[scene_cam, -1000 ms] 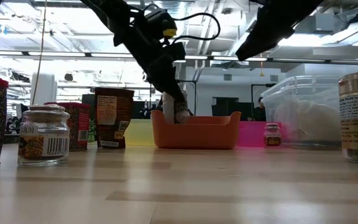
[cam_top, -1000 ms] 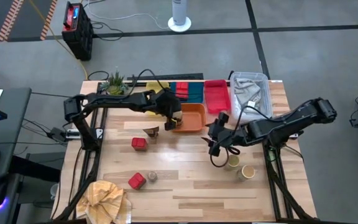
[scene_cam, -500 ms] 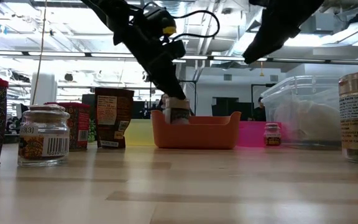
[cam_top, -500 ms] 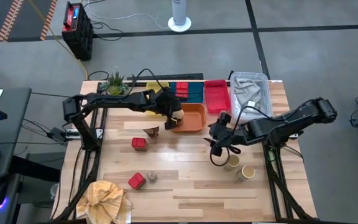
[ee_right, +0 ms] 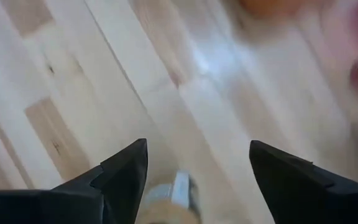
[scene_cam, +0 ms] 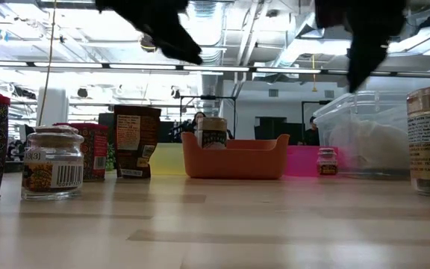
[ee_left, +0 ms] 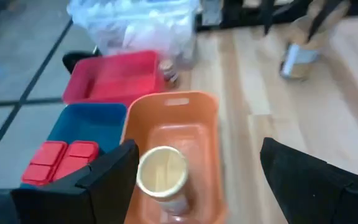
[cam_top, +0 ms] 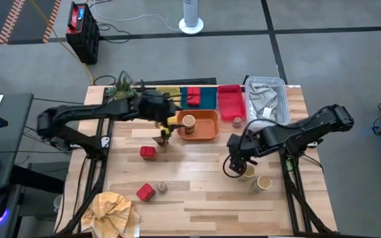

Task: Sort spices by type
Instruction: Put the gold seasoning bottle into the orange bin

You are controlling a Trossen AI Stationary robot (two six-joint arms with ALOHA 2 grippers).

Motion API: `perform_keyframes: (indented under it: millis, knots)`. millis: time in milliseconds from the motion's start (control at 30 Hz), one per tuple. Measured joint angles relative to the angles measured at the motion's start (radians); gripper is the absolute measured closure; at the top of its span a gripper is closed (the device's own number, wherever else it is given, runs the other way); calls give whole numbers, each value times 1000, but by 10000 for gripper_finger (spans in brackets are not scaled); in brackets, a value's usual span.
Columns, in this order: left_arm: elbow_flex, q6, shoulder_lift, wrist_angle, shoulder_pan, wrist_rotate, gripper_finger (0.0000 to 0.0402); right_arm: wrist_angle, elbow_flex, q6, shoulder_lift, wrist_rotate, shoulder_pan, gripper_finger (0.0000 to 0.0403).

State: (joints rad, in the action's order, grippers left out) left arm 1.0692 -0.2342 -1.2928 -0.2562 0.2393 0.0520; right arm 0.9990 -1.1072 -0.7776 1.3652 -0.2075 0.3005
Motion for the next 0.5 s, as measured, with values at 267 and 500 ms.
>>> perform_keyframes:
  millis: [267, 500]
  knots:
    - [-217, 79, 222, 86, -101, -3, 79, 46, 0, -240, 84, 1, 106, 96]
    - [-244, 100, 312, 44, -158, -14, 79, 62, 0, -375, 130, -7, 172, 96]
